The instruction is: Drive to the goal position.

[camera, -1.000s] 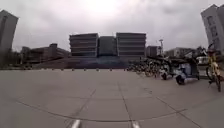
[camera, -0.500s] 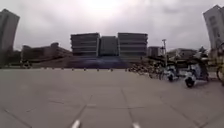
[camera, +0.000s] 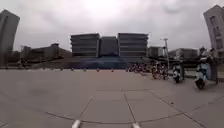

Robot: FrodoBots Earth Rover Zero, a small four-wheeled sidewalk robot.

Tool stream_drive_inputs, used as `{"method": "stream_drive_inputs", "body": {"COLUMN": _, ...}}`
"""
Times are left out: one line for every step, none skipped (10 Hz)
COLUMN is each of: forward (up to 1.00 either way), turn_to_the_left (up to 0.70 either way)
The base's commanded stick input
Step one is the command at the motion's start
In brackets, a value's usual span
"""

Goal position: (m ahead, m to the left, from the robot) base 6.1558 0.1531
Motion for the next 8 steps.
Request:
{"method": "stream_drive_inputs", "body": {"forward": 0.85, "turn_to_the_left": 0.0}}
{"method": "stream_drive_inputs", "body": {"forward": 0.85, "turn_to_the_left": 0.0}}
{"method": "stream_drive_inputs", "body": {"forward": 0.85, "turn_to_the_left": 0.0}}
{"method": "stream_drive_inputs", "body": {"forward": 0.85, "turn_to_the_left": 0.0}}
{"method": "stream_drive_inputs", "body": {"forward": 0.85, "turn_to_the_left": 0.0}}
{"method": "stream_drive_inputs", "body": {"forward": 0.85, "turn_to_the_left": 0.0}}
{"method": "stream_drive_inputs", "body": {"forward": 0.85, "turn_to_the_left": 0.0}}
{"method": "stream_drive_inputs", "body": {"forward": 0.85, "turn_to_the_left": 0.0}}
